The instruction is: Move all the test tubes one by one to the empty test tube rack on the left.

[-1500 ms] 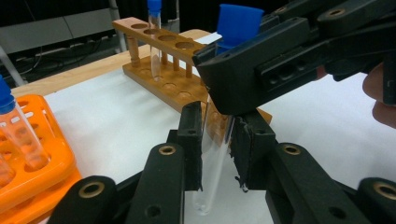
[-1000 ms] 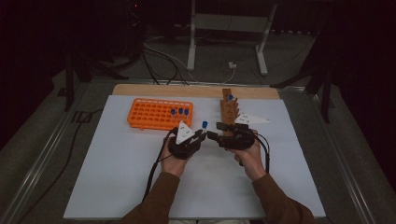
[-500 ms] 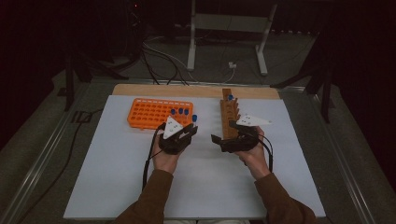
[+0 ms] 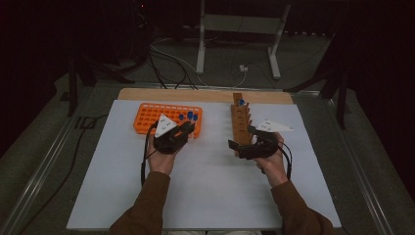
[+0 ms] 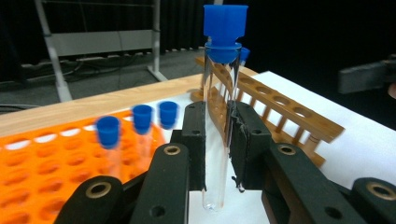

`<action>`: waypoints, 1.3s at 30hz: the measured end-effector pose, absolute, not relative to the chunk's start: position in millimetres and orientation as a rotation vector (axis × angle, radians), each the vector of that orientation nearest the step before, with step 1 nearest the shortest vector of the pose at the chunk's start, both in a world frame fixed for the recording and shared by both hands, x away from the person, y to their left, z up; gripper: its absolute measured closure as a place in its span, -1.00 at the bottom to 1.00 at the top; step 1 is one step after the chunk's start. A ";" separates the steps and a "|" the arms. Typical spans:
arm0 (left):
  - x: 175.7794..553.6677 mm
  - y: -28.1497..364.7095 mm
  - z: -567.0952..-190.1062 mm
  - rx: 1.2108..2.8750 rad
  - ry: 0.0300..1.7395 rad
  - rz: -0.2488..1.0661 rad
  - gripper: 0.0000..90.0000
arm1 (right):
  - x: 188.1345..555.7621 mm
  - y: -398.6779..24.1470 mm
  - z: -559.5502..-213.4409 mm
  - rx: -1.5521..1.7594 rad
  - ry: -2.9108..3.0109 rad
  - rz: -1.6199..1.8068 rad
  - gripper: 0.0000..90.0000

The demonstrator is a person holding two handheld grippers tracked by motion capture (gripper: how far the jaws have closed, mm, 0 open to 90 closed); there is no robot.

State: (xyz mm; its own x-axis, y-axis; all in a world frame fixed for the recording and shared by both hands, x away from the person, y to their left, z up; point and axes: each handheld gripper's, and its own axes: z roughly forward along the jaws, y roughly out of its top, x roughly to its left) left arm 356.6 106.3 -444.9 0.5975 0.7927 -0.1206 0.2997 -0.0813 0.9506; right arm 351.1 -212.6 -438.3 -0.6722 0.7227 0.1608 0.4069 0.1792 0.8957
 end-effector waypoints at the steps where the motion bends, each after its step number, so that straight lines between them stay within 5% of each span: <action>1: 357.8 109.0 -444.1 1.649 0.925 0.529 0.73 | 351.3 -213.5 -438.2 1.079 2.159 1.488 -1.00; 23: 396.1 140.3 -460.8 1.596 1.087 0.694 0.73 | 352.3 -221.5 -435.3 1.091 2.129 1.541 -1.00; 39: 415.7 134.9 -488.0 1.640 1.152 0.685 0.73 | 351.8 -222.4 -435.3 1.079 2.128 1.565 -1.00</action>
State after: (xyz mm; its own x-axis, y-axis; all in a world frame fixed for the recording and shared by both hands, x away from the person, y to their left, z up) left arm 415.7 134.9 -488.0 0.3910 0.9166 -0.0839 0.3641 -0.0703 0.9287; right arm 351.8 -222.4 -435.3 -0.6786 0.7085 0.1939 0.3963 0.1309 0.9087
